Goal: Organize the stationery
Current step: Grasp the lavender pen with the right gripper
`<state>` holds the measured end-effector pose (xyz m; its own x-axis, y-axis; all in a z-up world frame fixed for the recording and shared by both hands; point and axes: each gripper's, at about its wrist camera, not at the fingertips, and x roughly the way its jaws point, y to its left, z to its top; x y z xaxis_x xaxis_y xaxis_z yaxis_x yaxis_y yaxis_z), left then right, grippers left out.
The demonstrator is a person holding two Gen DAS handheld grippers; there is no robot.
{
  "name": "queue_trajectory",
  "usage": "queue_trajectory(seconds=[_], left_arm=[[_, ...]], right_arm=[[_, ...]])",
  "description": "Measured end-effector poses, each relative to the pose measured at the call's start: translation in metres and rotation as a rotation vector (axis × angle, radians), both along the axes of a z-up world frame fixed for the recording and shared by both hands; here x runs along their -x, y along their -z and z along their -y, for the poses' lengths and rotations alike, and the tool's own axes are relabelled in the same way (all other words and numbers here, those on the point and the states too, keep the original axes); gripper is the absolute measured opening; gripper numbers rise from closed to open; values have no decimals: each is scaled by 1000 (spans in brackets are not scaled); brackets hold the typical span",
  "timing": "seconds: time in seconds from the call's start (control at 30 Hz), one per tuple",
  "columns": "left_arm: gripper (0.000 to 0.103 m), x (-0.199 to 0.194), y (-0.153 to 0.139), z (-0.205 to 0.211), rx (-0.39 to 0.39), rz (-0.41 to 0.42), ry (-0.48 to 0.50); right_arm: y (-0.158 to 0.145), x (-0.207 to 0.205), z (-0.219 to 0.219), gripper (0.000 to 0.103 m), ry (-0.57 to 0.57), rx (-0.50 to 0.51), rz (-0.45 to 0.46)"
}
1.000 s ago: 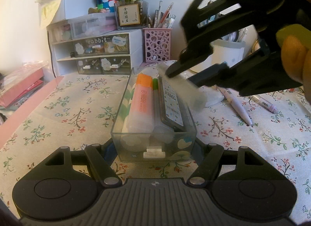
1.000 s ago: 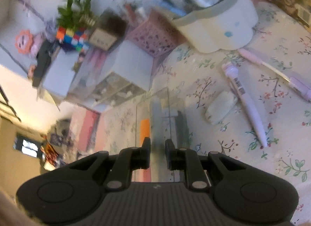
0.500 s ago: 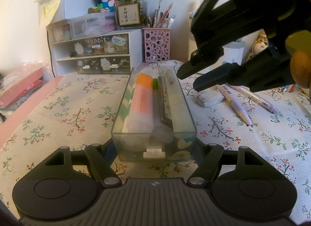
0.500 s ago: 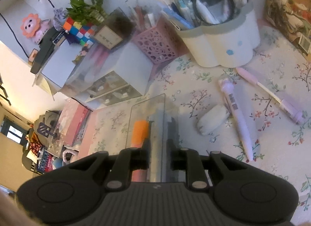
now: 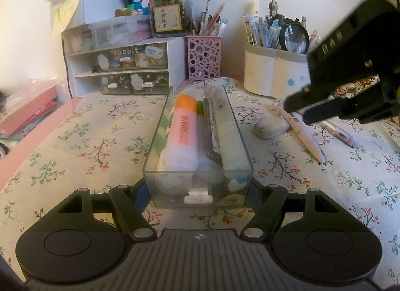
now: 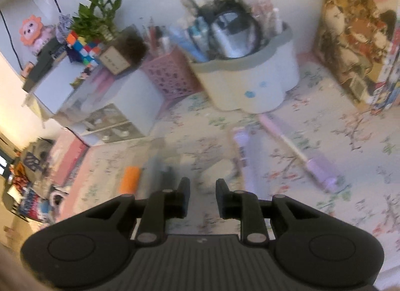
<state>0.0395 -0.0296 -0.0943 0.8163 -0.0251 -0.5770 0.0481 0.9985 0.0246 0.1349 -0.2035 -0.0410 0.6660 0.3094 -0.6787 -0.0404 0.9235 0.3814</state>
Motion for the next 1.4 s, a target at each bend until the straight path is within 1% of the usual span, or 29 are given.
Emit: queue_trajectory(seconds=[0.17,0.3,0.4,0.53,0.73,0.87,0.97,1.07,1.17,1.27,1.3,1.33,1.4], left_arm=[[72,-1,0,1,2,-3,-5],[72,-3,0,-1,9,-5,-6],[72,-5,0,-1,13,-5,-7],[72,-6,0,-1,15,-5,-5],[72,-7,0,-3,20,-1,-3],[72,-8,0,-2,20,0,-4],[72,-7,1,-2,16,-1,-3],[72,-7,1,0,11,1,-3],[72,-6,1,1,10,1,-3],[72,-6,1,1,10,1,-3],[72,-6,1,1,9,1,-2],[72,-6,1,2,9,2,-1],[72,-6,1,2,10,2,0]], right_arm=[[12,-2,10,22,6,75,-6],[19,-3,14,28,-11,125,-16],[22,0,14,33,-29,176,15],[27,2,14,35,-39,188,25],[24,3,13,35,-50,169,26],[21,2,4,35,-89,201,35],[17,-1,5,35,-63,225,50],[14,-11,3,35,-91,230,31],[11,-23,-1,35,-98,269,26],[15,-36,-5,33,-110,292,-8],[18,-39,-7,28,-109,305,-18],[20,-41,-7,24,-110,306,-29],[20,-41,-5,17,-119,268,-35]])
